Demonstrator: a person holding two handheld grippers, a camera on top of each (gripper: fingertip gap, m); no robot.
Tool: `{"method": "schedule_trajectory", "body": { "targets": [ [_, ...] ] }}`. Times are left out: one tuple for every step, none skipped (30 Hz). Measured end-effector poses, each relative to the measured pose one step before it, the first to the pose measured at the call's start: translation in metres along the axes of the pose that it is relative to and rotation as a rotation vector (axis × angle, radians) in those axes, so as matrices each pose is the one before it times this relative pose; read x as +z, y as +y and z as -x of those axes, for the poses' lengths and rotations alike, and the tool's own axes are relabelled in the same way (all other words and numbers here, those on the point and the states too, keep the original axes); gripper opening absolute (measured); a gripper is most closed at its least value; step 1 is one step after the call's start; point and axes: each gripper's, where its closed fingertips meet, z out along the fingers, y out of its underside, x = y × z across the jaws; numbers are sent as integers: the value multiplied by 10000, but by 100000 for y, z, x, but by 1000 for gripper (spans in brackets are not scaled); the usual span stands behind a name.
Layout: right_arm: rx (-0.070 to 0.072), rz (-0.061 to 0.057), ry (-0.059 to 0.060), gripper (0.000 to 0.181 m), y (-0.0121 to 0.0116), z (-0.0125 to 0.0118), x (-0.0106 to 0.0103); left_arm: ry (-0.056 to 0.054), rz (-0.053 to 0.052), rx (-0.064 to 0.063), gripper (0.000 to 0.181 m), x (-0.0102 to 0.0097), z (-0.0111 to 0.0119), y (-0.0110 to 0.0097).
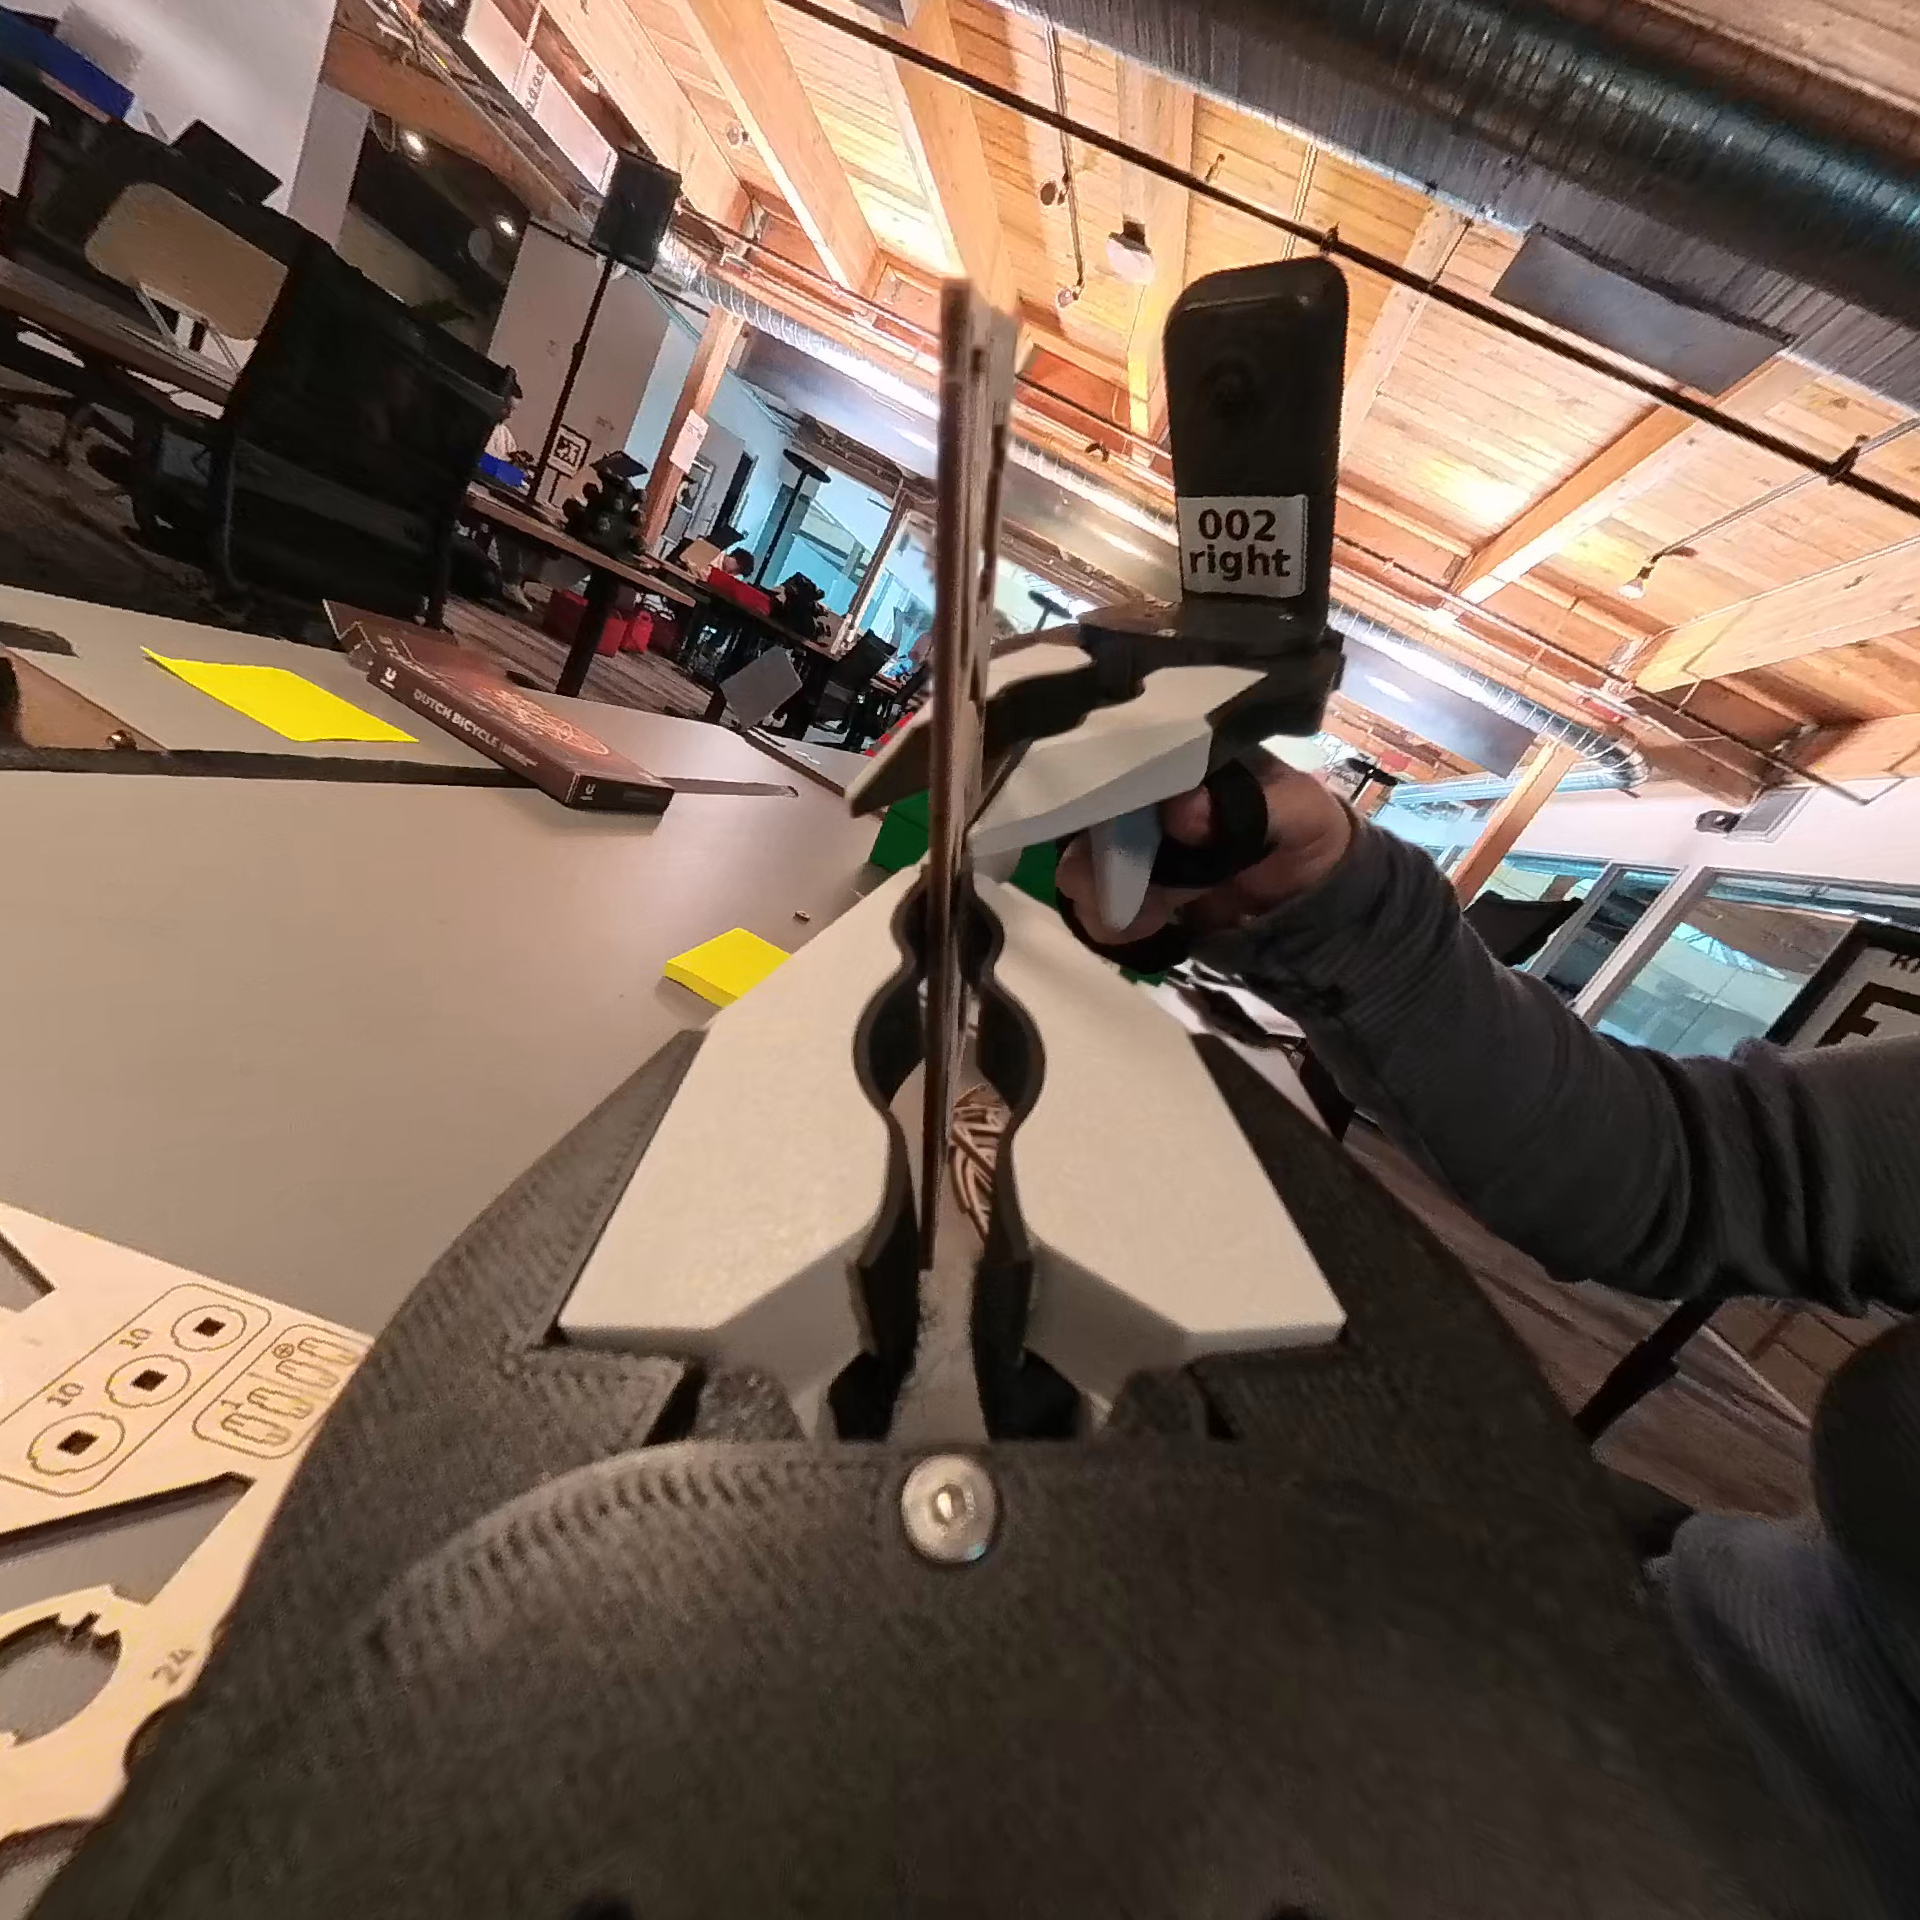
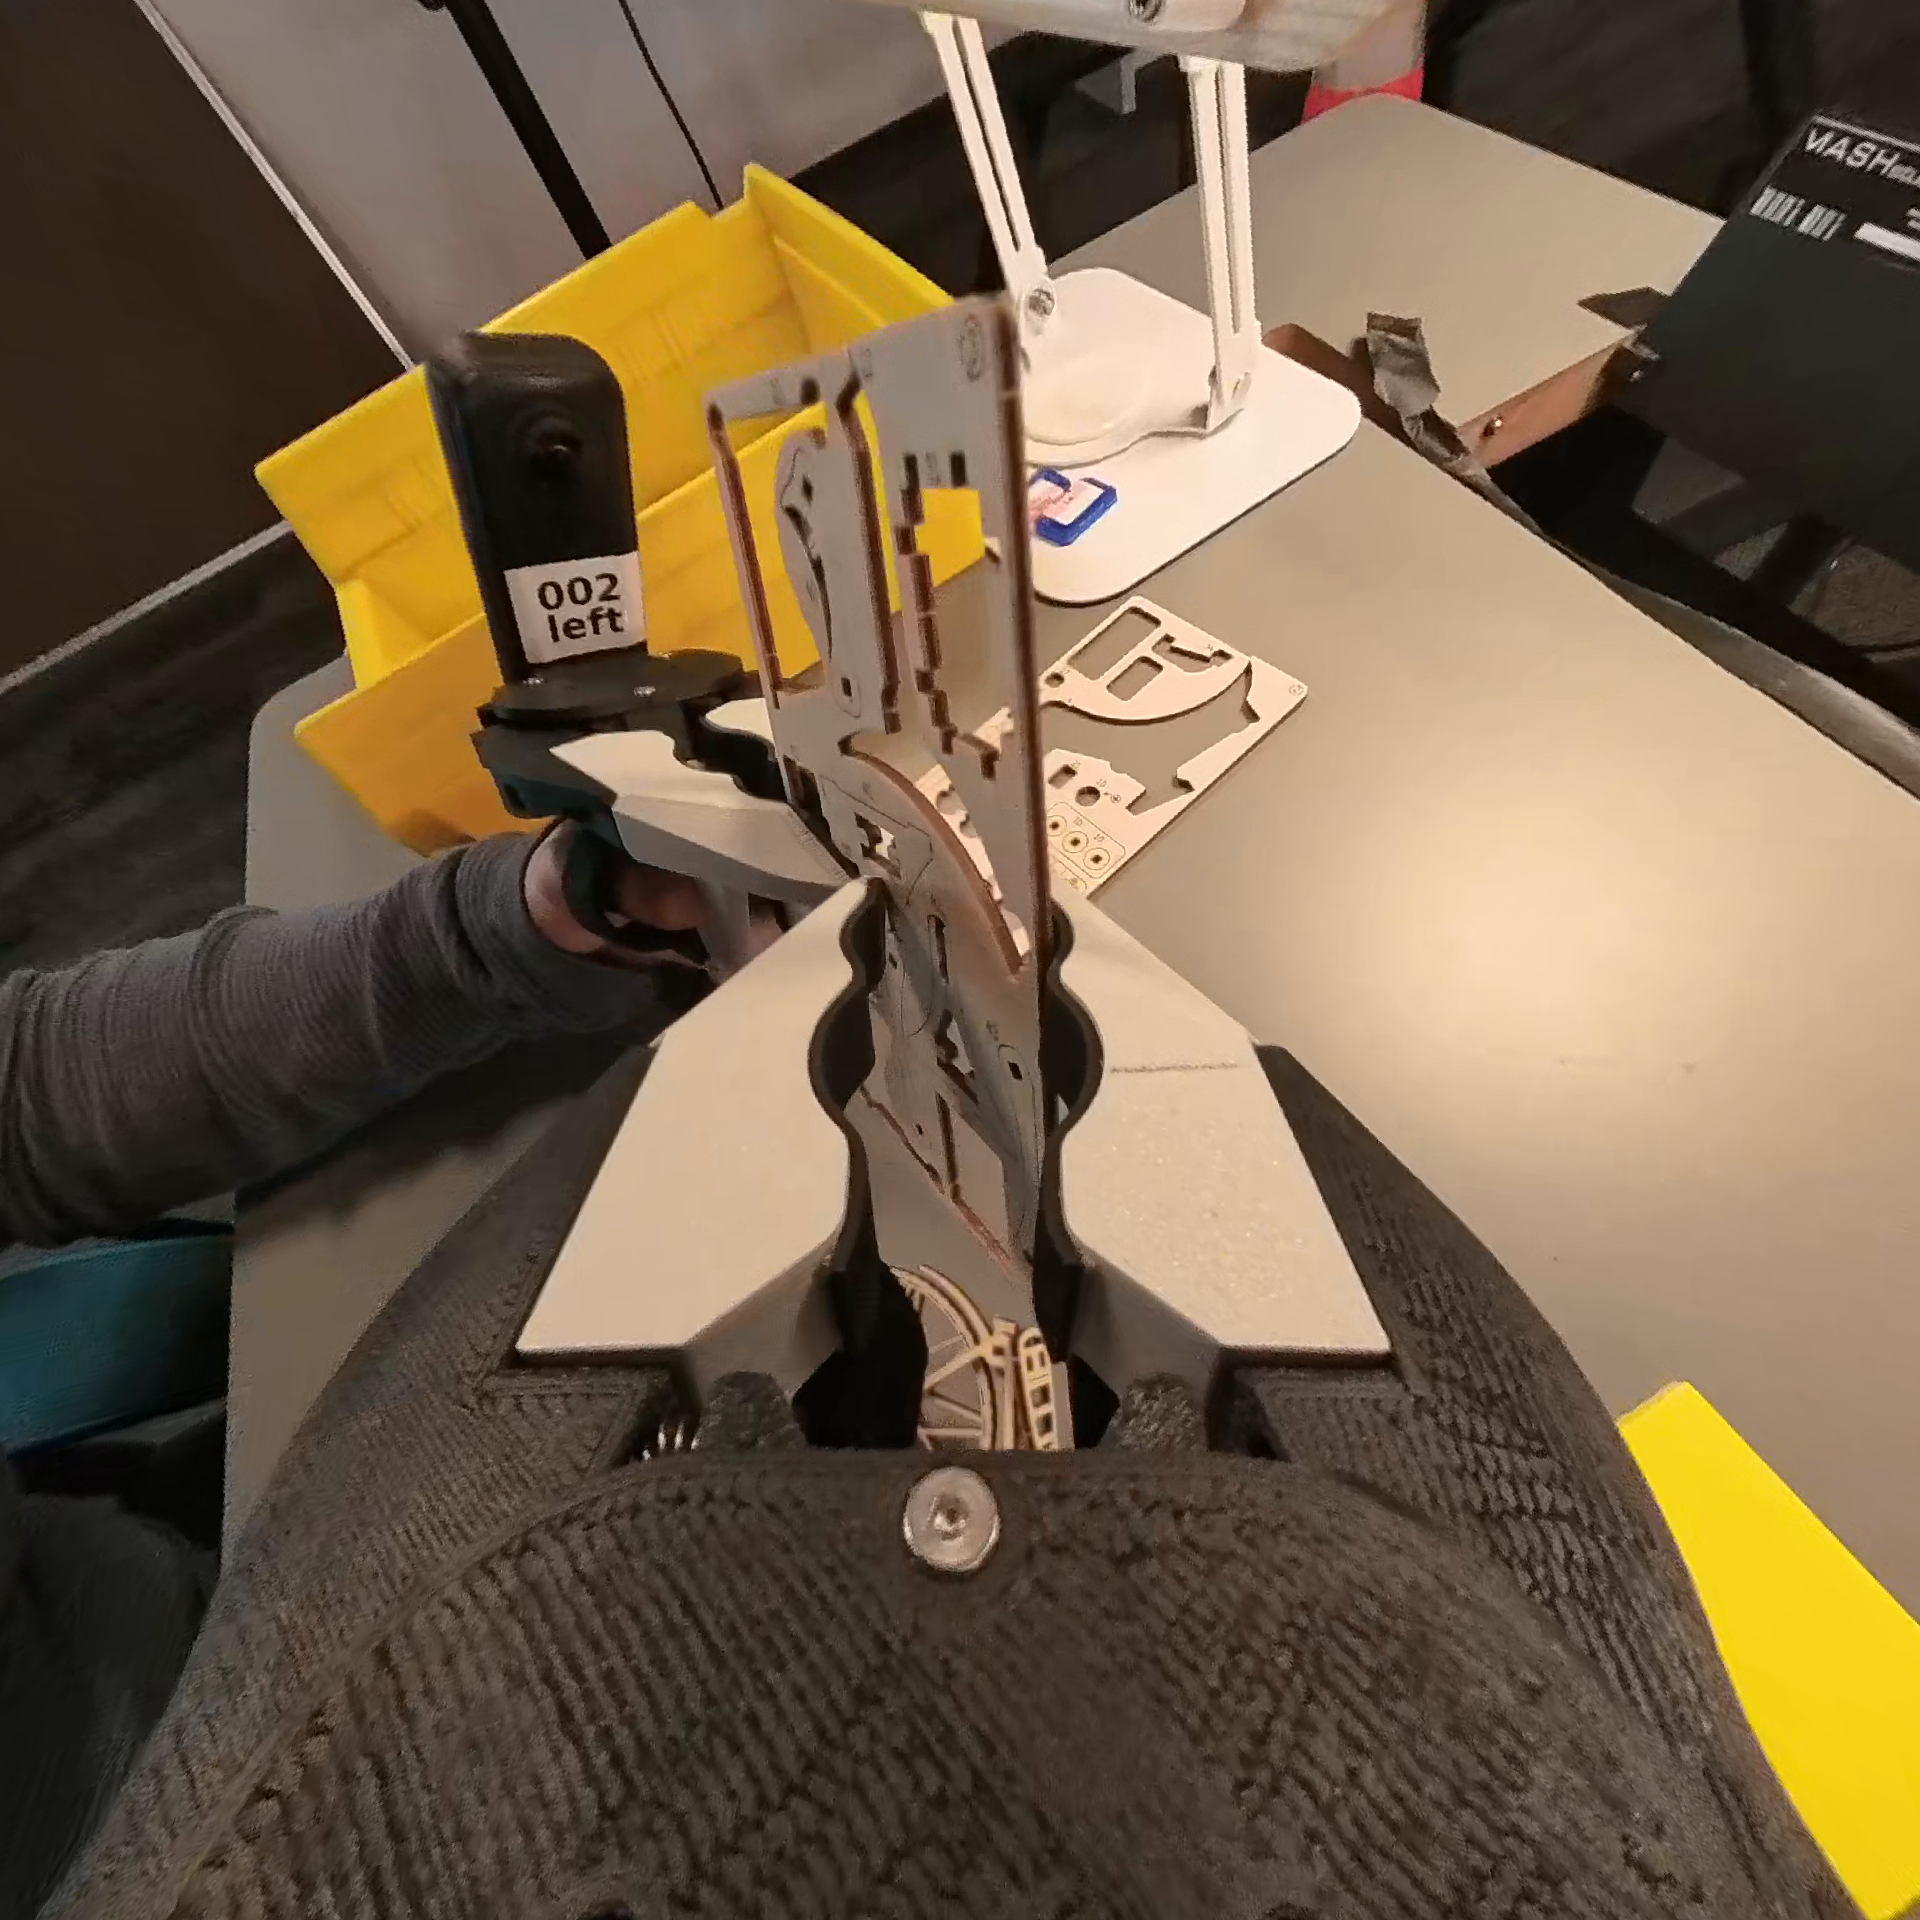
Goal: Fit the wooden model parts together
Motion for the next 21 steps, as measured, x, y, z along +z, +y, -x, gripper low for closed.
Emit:
{"method": "schedule_trajectory", "body": {
  "targets": [
    [25, -20, 31, 26, -21, -50, 31, -54, 7, 72, 1, 1, 12, -20],
    [34, -49, 7, 26, -44, -21, 15, -31, -22, 21, 1, -6, -25, -50],
    [138, -37, 2, 26, -13, -48, 8, -48, 6, 14, 1, 31, -5, -8],
    [229, 7, -8, 26, 85, -112, 41, -113, 41, 55, 1, 39, 87, 65],
    [157, 41, 17, 26, 169, -161, 50, -172, 86, 178, 1, 46, 110, 168],
    [105, 53, 123, 27, 205, -208, 45, -199, 176, 169, 1, 92, 169, 242],
    [53, -25, 155, 26, 132, -138, 29, -134, 92, 134, 1, 24, 121, 113],
    [-4, -58, 175, 26, 123, -91, 36, -88, 103, 52, 1, 5, 98, 121],
    [23, -32, 219, 27, 153, -152, 34, -147, 143, 81, 1, 49, 158, 209],
    [90, -77, 155, 27, 53, -67, 38, -70, 45, 41, 1, -5, 73, 36],
    [84, -50, 144, 27, 55, -47, 41, -32, 88, -9, 1, -17, 76, 57],
    [16, -29, 193, 27, 65, -72, 65, -100, 76, 113, 1, -34, 122, 65],
    [-22, -6, 259, 27, 52, -165, 70, 1, 26, 67, 1, -6, -92, -10],
    [25, -20, 150, 27, -8, -49, 49, -138, 36, 175, 1, -39, 116, 14],
    [16, -68, 7, 27, -75, 79, 51, -62, -49, 136, 1, -100, 43, -113],
    [39, 45, 67, 27, 76, -73, 81, -44, 87, -96, 1, 14, 124, 119],
    [-13, 48, 126, 27, 87, -119, 100, -30, -8, -55, 1, 25, 160, 109],
    [-18, 26, 113, 27, 43, -79, 89, -11, 11, -82, 1, -1, 107, 60],
    [24, -5, 10, 27, -8, 20, 69, -2, 14, 11, 1, -74, 57, -29],
    [42, 4, -73, 27, -20, 113, 47, 42, -10, -22, 1, -101, 2, -38],
    [-27, -20, -98, 27, -75, 111, -11, 181, -62, -295, 1, -53, -65, -59]
  ]
}}
